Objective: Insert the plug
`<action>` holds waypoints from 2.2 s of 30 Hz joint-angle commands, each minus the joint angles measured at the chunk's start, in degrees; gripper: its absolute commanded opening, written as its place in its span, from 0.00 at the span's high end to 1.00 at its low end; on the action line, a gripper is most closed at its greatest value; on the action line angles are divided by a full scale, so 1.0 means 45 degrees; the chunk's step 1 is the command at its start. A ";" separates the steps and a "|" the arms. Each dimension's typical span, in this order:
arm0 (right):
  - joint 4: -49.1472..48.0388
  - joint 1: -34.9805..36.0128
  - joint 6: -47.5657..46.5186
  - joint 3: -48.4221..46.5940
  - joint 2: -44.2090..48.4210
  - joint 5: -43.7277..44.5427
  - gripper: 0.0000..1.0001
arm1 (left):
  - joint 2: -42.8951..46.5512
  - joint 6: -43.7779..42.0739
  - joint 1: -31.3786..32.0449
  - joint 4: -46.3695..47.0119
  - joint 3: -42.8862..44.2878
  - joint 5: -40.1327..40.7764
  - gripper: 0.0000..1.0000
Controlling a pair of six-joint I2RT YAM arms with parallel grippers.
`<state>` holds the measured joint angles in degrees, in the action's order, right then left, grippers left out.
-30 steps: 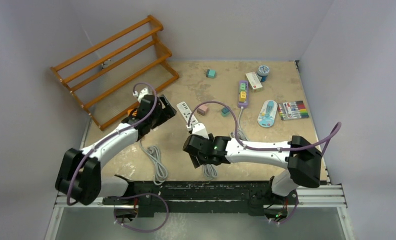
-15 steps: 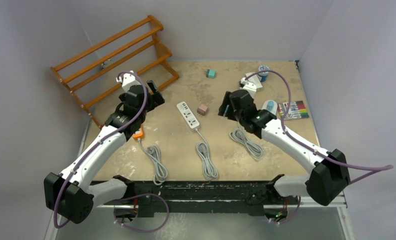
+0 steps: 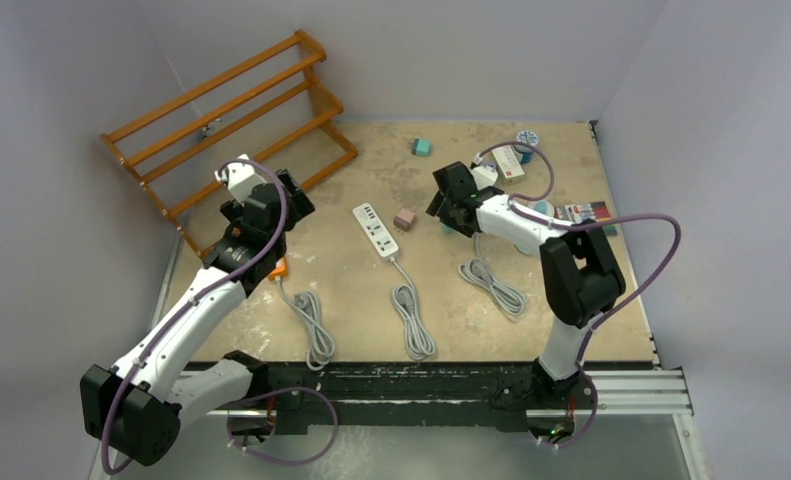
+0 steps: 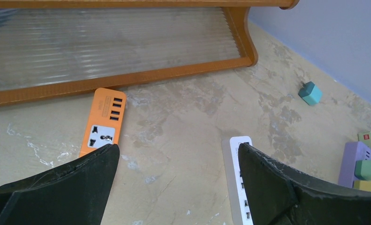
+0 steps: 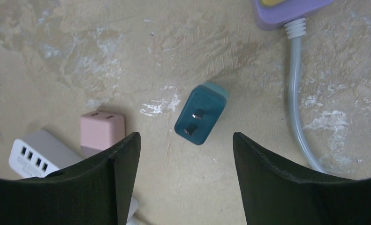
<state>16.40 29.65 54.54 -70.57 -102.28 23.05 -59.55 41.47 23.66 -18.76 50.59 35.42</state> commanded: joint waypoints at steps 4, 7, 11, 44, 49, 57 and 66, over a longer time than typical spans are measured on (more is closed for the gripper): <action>0.0478 -0.0200 0.0623 -0.0897 -0.0745 0.0699 0.29 | 0.0132 0.0088 -0.0030 0.0449 -0.0081 0.0066 0.04; 0.0434 -0.0317 0.0445 -0.0886 -0.1076 0.0681 0.31 | 0.0108 0.0090 -0.0043 0.0421 -0.0077 -0.0014 0.04; 0.0069 -0.0426 -0.0083 -0.0823 -0.1192 0.0607 0.39 | 0.0098 0.0079 -0.0042 0.0461 -0.0117 -0.0127 0.05; -0.7089 0.1385 -0.9263 0.4632 0.9553 -1.4436 1.00 | 0.4117 -0.3220 0.1931 0.6987 -0.2259 -1.2481 0.06; -0.7393 0.1396 -0.8156 0.4224 0.9008 -1.6422 1.00 | 0.4868 -0.5408 0.2517 0.9239 -0.3694 -1.2103 0.06; -0.6580 0.1372 -0.7362 0.3238 0.8392 -1.7611 1.00 | 0.5534 -1.0919 0.3670 0.6198 -0.2902 -1.0777 0.08; -0.5230 0.1377 -0.8099 0.1847 0.7587 -1.7362 1.00 | 0.5066 -1.2186 0.5132 0.3699 -0.1808 -1.1155 0.08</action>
<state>-7.92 35.99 19.00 -59.11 -67.90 -53.63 -36.75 -8.75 45.65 1.17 39.66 -14.06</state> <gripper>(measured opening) 0.315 0.919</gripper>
